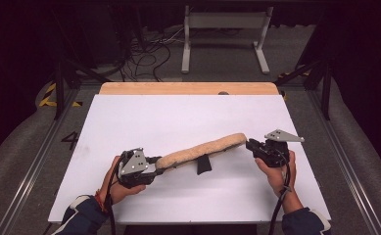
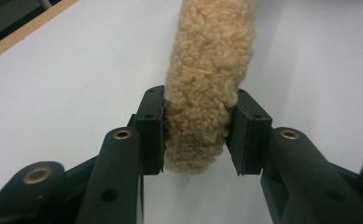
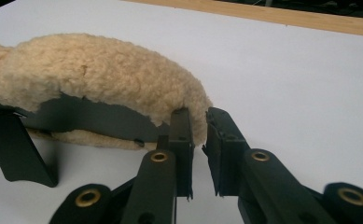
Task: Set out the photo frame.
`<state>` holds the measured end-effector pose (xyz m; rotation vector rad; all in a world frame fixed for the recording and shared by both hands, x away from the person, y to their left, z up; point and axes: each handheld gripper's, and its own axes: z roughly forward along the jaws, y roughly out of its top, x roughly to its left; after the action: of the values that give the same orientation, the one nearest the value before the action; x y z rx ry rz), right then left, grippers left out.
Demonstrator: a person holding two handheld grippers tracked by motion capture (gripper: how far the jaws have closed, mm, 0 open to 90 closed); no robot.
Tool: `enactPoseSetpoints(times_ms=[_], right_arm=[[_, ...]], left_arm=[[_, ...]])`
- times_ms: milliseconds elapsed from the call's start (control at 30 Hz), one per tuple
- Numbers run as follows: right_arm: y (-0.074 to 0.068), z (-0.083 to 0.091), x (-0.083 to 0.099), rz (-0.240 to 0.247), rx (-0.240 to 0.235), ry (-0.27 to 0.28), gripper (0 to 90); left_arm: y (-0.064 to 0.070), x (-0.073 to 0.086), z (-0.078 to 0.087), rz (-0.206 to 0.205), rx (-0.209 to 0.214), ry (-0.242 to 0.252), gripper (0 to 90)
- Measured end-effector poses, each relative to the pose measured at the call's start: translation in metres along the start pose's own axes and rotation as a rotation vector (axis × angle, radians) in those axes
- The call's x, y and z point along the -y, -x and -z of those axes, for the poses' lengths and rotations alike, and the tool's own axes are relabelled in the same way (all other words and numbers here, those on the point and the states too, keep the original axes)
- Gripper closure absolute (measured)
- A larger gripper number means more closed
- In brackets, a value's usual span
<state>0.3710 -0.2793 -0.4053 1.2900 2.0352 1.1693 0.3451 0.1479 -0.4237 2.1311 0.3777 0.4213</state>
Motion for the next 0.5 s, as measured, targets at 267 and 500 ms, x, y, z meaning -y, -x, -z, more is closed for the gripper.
enactPoseSetpoints(times_ms=[267, 500], right_arm=[[-0.015, 0.011, 0.000, -0.010, -0.067, -0.010, 64.2], [-0.038, 0.015, -0.010, -0.037, -0.191, -0.030, 48.7]], left_arm=[[0.013, -0.003, 0.002, -0.021, 0.001, -0.003, 62.5], [0.020, -0.005, 0.001, -0.048, 0.009, -0.006, 63.2]])
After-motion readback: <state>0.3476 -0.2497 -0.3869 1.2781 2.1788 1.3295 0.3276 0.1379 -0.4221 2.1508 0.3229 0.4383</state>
